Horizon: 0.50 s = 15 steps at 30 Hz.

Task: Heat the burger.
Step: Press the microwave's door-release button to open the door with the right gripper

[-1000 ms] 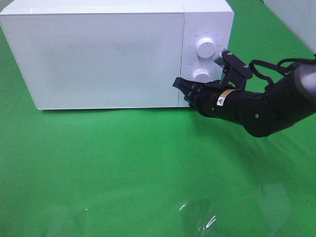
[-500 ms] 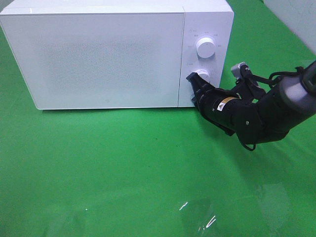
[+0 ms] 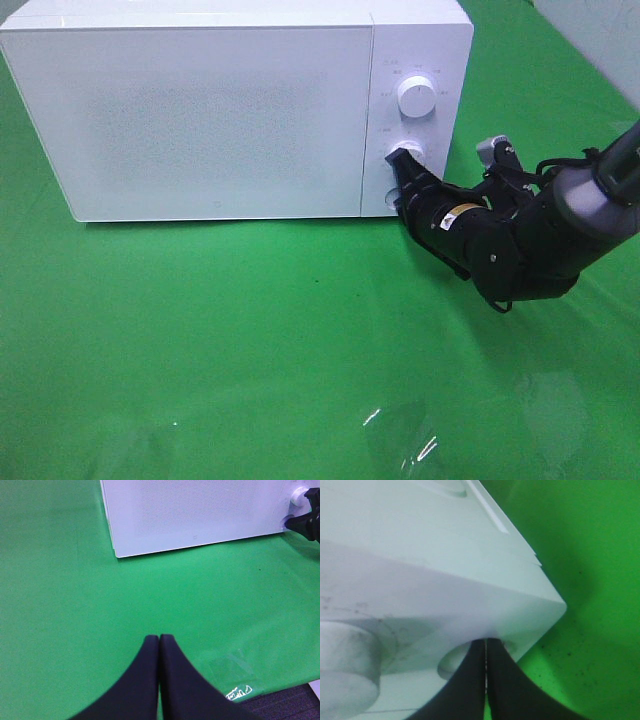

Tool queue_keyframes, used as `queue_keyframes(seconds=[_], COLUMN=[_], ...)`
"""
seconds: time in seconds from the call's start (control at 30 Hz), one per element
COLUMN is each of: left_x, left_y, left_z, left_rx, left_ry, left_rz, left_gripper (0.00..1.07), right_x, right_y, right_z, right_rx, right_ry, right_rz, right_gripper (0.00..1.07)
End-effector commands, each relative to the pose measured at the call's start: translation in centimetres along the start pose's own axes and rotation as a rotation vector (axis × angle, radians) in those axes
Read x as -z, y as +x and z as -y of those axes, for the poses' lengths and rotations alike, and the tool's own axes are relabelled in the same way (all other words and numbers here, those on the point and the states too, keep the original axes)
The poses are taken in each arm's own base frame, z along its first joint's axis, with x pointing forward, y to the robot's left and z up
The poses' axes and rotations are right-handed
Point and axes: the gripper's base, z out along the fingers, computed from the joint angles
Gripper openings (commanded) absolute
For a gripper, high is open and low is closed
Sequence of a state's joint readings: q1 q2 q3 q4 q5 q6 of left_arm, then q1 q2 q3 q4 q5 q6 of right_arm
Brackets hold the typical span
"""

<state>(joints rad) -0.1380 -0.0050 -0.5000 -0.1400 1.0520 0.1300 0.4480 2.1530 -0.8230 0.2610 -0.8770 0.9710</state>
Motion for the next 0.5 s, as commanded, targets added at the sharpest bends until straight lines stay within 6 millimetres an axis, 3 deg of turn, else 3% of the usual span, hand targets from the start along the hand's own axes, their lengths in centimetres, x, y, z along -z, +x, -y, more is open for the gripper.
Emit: queue_keyframes(seconds=[0.03, 0.5], left_x=[0.3, 0.3], left_y=[0.1, 0.1], left_z=[0.0, 0.0], left_rx=[-0.003, -0.003], left_ry=[-0.006, -0.006], left_rz=[0.033, 0.033], left_gripper=[0.00, 0.00], right_x=[-0.6, -2.1], right_y=[-1.2, -2.3], right_z=[-1.6, -4.6], right_rx=[-0.028, -0.054], right_ry=[-0.113, -0.219], right_rz=[0.099, 0.153], right_gripper=[0.00, 0.00])
